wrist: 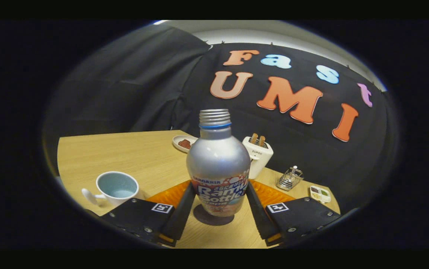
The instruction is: Take the bottle from table, then pour the juice into the cup, finally place the bottle on the coaster
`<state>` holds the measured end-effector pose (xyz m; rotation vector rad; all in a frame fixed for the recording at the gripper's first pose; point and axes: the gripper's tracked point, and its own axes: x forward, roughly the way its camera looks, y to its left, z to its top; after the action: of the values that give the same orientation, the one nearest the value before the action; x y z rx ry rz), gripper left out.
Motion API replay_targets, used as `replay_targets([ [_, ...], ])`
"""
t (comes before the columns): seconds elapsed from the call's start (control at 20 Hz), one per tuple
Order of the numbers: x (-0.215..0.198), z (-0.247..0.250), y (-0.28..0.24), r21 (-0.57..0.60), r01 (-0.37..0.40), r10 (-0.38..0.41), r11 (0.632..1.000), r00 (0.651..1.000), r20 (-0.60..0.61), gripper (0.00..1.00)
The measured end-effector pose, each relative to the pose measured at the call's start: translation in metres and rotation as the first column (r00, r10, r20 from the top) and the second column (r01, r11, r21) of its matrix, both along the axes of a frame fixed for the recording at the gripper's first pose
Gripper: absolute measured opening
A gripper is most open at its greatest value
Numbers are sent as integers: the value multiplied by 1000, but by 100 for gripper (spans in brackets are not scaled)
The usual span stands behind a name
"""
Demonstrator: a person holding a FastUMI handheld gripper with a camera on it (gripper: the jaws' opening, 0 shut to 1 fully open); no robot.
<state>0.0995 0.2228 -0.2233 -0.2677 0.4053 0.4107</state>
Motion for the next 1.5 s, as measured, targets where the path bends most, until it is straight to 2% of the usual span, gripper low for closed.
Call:
replay_targets([
  [0.5,9,-25,-11,161,95,-77,982,991,-113,76],
  [0.9,13,-71,-24,154,149,-117,977,973,-201,77],
  [1.5,12,-81,-26,180,167,-123,969,965,-232,79],
])
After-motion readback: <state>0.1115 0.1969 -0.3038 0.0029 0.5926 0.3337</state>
